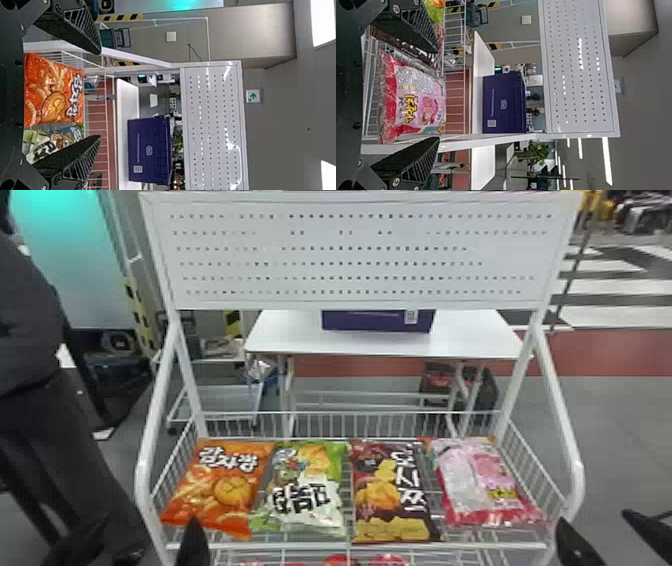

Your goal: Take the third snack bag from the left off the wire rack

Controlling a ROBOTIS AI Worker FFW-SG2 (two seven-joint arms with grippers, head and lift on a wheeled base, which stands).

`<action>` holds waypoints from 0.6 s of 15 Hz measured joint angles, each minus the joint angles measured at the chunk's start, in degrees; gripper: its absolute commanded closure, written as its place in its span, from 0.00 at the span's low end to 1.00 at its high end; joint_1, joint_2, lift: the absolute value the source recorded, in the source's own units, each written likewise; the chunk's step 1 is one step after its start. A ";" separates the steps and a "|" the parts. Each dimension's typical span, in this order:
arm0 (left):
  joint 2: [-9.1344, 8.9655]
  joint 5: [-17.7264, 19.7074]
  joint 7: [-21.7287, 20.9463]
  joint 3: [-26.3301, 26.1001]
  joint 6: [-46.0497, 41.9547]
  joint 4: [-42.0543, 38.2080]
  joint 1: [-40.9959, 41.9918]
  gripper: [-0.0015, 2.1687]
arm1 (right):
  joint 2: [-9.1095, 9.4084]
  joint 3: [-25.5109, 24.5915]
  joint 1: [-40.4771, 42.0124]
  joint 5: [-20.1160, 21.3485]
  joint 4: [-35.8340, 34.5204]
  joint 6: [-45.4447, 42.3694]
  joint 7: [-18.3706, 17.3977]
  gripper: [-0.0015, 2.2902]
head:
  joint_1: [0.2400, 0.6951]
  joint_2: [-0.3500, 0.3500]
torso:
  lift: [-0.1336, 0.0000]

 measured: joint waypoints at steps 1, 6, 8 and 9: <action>-0.03 0.00 0.00 0.00 0.00 0.01 -0.02 0.06 | -0.02 0.53 -0.73 -0.19 0.86 -0.03 -0.05 0.05 | 0.57 0.50 | 1.00; -0.17 -0.48 0.00 -0.71 1.42 0.48 -0.41 0.06 | 0.43 12.86 -15.74 4.59 10.73 3.06 -3.94 0.05 | 0.57 0.50 | 1.00; -0.11 -0.53 0.00 -0.75 1.56 0.63 -0.43 0.06 | 1.71 18.32 -24.15 6.48 15.72 7.79 -5.46 0.05 | 0.57 0.50 | 1.00; -0.01 -0.53 0.00 -0.68 1.57 0.65 -0.39 0.06 | 2.77 20.84 -28.61 6.97 19.09 10.37 -5.49 0.05 | 0.57 0.50 | 1.00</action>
